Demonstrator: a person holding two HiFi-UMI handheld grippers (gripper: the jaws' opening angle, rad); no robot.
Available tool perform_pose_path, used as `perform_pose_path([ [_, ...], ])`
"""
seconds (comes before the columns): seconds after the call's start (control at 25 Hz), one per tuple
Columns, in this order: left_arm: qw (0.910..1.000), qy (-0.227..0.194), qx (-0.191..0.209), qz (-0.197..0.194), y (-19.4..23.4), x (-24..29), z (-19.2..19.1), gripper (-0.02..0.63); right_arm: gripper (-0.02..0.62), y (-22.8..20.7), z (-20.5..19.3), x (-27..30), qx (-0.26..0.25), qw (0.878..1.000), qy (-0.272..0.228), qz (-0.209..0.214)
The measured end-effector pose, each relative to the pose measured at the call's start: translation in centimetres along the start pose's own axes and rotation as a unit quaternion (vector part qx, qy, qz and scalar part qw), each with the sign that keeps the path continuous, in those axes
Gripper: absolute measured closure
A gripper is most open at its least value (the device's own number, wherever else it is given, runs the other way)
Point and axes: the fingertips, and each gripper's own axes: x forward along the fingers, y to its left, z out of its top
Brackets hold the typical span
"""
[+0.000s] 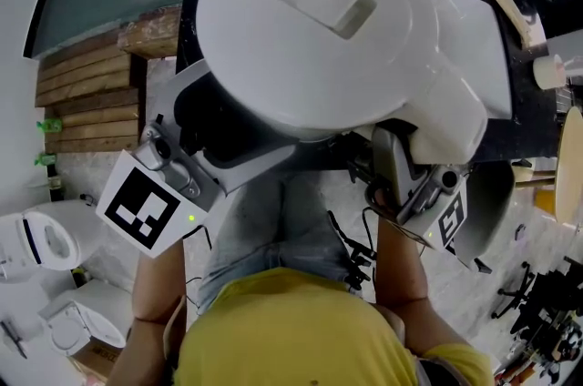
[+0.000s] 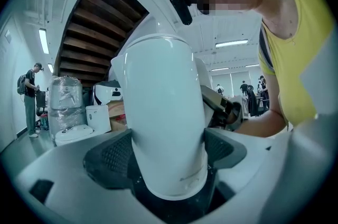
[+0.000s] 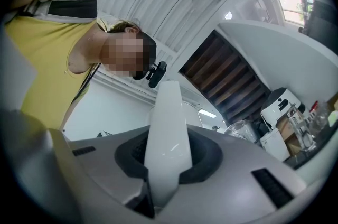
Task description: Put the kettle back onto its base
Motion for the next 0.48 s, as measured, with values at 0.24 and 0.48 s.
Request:
perform_pose_path([
  [0.24, 0.9999, 0.003, -0.012, 0.005, -0.7, -0.1, -0.1, 0.186, 0.508, 0.0, -0.3, -0.7, 0.024, 0.999, 0.014, -0.022],
  [0.48, 0.9998, -0.004, -0.016, 0.006, -0.9, -0.1, 0.0, 0.195, 0.508, 0.1, -0.4, -1.2, 0.026, 0.999, 0.021, -0.021],
])
